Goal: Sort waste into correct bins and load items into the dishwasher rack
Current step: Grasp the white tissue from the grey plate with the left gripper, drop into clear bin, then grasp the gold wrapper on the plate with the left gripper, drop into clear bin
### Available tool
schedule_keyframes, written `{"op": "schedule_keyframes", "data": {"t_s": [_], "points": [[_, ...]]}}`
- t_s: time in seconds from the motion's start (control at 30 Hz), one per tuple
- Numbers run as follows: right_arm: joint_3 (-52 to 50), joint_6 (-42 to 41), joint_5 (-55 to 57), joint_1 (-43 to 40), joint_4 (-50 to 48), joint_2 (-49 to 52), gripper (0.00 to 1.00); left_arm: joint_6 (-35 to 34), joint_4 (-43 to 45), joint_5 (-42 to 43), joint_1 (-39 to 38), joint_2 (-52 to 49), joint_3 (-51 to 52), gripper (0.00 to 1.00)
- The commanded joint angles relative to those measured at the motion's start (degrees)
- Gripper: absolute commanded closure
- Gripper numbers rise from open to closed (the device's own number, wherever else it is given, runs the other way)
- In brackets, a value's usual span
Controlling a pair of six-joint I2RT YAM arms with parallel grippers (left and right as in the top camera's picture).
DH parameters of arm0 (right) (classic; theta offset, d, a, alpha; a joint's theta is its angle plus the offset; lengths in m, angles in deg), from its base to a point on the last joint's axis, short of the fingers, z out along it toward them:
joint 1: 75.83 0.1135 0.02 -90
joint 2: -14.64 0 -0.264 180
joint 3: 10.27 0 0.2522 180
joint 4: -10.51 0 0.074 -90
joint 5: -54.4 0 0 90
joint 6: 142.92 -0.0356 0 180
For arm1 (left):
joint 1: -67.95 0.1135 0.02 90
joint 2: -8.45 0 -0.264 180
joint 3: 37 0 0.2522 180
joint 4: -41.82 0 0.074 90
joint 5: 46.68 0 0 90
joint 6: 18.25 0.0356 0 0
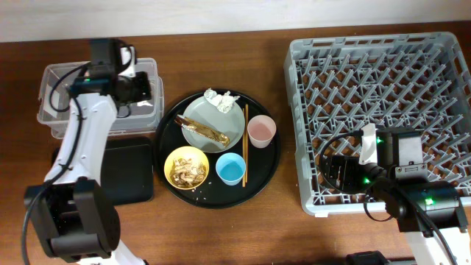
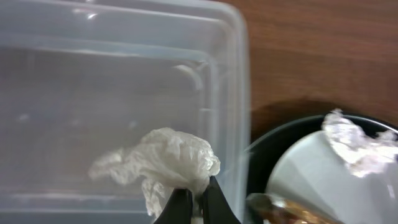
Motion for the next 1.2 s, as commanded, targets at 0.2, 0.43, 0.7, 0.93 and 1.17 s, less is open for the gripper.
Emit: {"op": "schedule_keyframes", "data": {"t_s": [0.2,0.43,0.7,0.93,1.17], "points": [[1.1,0.4,-0.1,-0.4,0.3,2.1,0.02,6.2,-0.2,3.1,-4.0,1.9,-0.4,0.27],[1.1,0.4,-0.1,-0.4,1.7,2.3,0.01,6.1,15.5,3.0,-19.5,-3.1,-0.4,0.13],[1.1,0.4,-0.1,-0.4,2.4,2.3,0.01,6.1,21.6,2.6,-23.4,-18.2,-0.4,0.09],[1.1,0.4,-0.1,-0.4,2.4,2.3,0.02,6.1,17.1,2.6,-23.4,-21.0,-0.3,0.81],[1.1,0.4,-0.1,-0.4,3.3,2.3,0.02,6.1,11.1,2.6,-20.4,-6.6,-0.4,1.0]]}}
